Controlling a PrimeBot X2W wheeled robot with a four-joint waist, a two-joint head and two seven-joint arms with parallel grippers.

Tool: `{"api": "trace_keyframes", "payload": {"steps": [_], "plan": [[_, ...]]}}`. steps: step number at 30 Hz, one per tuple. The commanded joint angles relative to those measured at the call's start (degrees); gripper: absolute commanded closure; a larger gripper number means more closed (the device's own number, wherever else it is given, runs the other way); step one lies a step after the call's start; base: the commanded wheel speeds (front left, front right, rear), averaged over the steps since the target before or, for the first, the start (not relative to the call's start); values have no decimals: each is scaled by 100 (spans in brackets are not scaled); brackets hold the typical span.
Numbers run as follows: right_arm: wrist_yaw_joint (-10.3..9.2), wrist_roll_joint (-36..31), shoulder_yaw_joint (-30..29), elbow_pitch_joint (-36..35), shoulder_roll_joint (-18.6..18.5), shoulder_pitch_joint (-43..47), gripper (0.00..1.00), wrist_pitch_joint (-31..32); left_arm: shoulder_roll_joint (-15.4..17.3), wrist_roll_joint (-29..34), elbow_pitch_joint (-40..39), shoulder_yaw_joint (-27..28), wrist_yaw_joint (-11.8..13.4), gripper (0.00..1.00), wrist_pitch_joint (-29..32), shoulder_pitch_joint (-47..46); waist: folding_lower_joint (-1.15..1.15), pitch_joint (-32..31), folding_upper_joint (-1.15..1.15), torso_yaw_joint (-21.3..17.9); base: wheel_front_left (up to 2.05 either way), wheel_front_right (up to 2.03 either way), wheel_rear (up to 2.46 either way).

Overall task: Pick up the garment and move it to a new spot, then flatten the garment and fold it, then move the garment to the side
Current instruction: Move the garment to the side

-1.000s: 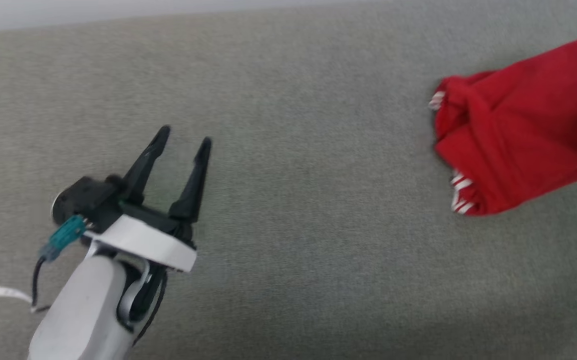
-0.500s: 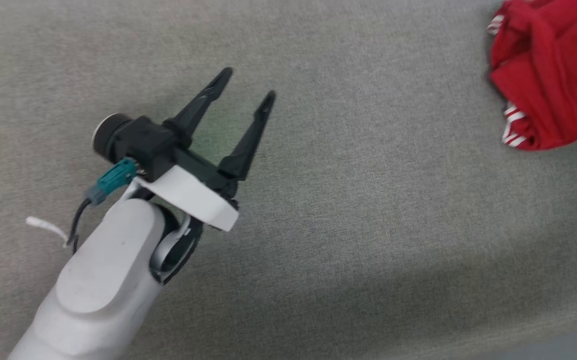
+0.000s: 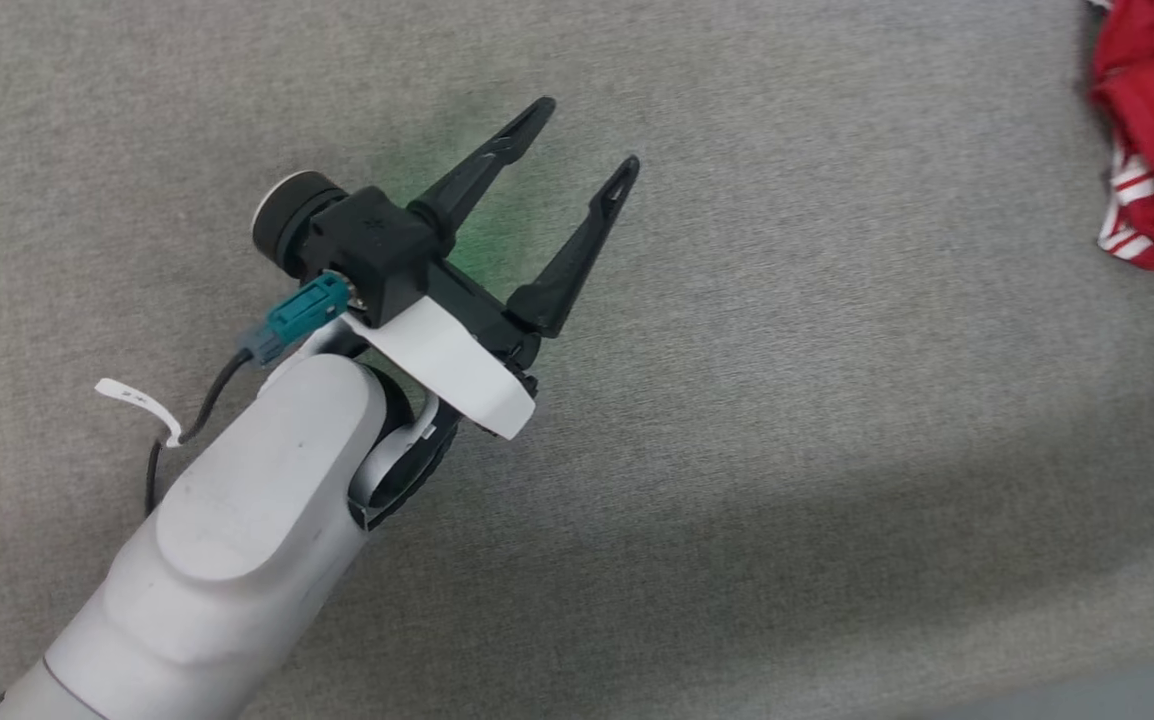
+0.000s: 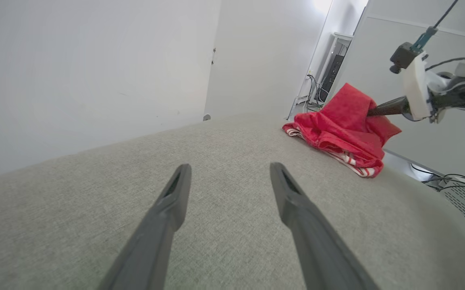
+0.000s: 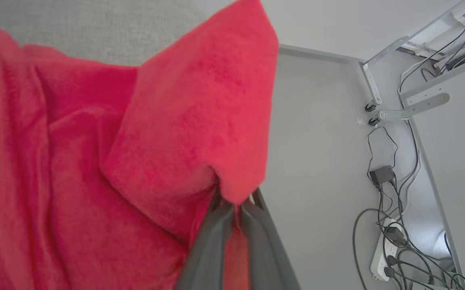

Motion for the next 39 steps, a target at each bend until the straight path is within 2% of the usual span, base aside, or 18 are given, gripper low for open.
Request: {"api": "trace_keyframes", "payload": {"steps": [1,5,7,8,9,11,17,25,32,39], "plan": [[-5,-89,18,96,68,-74,100,-102,-12,-35,25,-33,-17,0,-25,-89,0,33,0,58,0,0,0],[-5,-238,-14,498,129,-199,99,-317,-30,-65,49,-116,-17,0,-25,-177,0,74,0,202,0,0,0],[-5,-323,-71,722,179,-244,85,-405,-24,-80,57,-103,-17,0,-25,-198,0,73,0,258,0,0,0],[-5,-359,-104,826,196,-282,73,-439,-23,-92,52,-92,-17,0,-25,-202,0,70,0,284,0,0,0],[-5,-394,-139,912,209,-318,56,-458,-13,-105,41,-80,-17,0,-25,-200,0,67,0,304,0,0,0],[-5,-438,-181,1033,230,-411,0,-545,24,-114,33,-17,-17,0,-25,-168,0,51,0,328,0,0,0],[-5,-474,-290,1305,242,-562,0,-725,135,-155,-5,257,-17,0,-25,119,0,-141,0,372,0,0,0],[-5,-217,-290,1266,284,-484,0,-918,240,-226,-57,724,-17,0,-25,597,0,-518,0,446,0,0,0],[-5,262,-99,882,465,-109,0,-1137,328,-312,-19,1232,-2,0,-25,1123,0,-970,0,609,0,0,0],[-5,814,185,170,627,541,0,-1528,307,-173,-160,1750,-3,0,-25,1702,0,-1461,0,826,0,0,0]]}}
